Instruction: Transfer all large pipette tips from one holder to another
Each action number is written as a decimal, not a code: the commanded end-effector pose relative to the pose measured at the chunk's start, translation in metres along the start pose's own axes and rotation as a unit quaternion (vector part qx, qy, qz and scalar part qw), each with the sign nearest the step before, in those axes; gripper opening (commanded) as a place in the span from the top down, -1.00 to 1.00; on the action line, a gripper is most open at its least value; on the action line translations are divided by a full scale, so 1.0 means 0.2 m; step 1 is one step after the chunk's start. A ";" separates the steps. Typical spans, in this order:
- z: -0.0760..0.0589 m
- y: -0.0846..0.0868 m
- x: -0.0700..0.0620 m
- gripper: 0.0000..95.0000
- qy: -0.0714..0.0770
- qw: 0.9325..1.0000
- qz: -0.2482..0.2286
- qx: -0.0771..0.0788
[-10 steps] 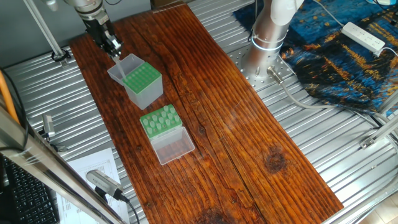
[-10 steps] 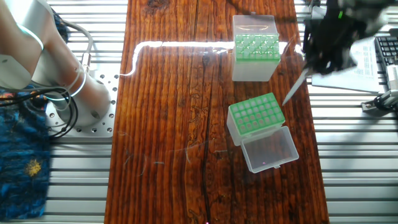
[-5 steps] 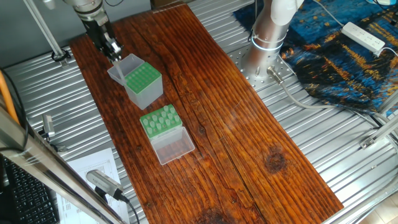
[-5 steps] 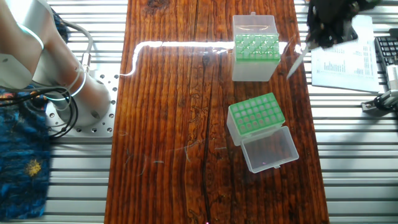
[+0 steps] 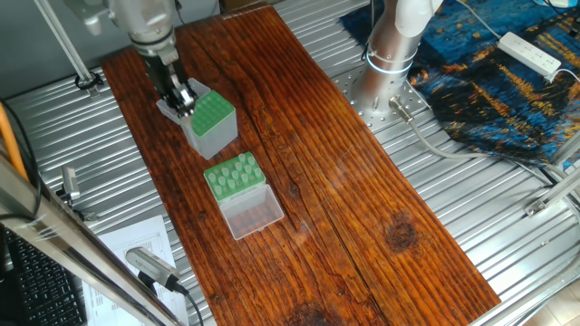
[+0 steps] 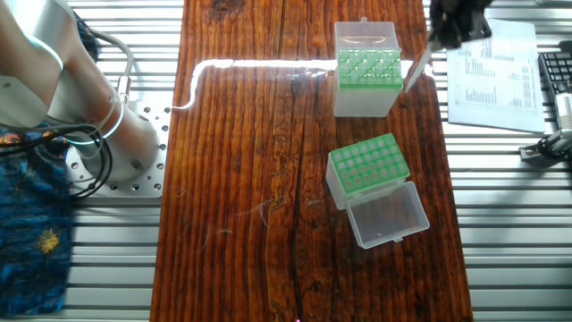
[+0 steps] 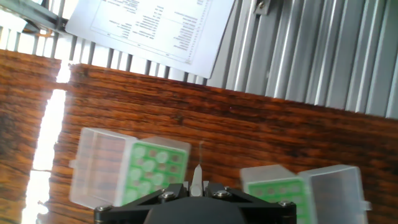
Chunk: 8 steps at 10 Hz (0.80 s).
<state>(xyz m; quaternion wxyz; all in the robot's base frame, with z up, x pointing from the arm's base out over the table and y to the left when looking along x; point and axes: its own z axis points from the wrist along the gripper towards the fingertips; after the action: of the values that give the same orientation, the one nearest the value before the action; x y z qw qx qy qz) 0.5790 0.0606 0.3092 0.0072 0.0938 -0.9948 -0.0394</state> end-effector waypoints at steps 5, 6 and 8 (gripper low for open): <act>0.06 0.09 0.04 1.00 0.040 0.999 0.003 -0.006; 0.07 0.10 0.06 1.00 0.041 0.999 0.004 -0.007; 0.09 0.12 0.08 1.00 0.042 0.999 0.005 -0.006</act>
<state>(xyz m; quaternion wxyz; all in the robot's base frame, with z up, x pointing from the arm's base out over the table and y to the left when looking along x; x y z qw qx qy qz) 0.5565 0.0831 0.2919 0.0483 0.0906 -0.9939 -0.0410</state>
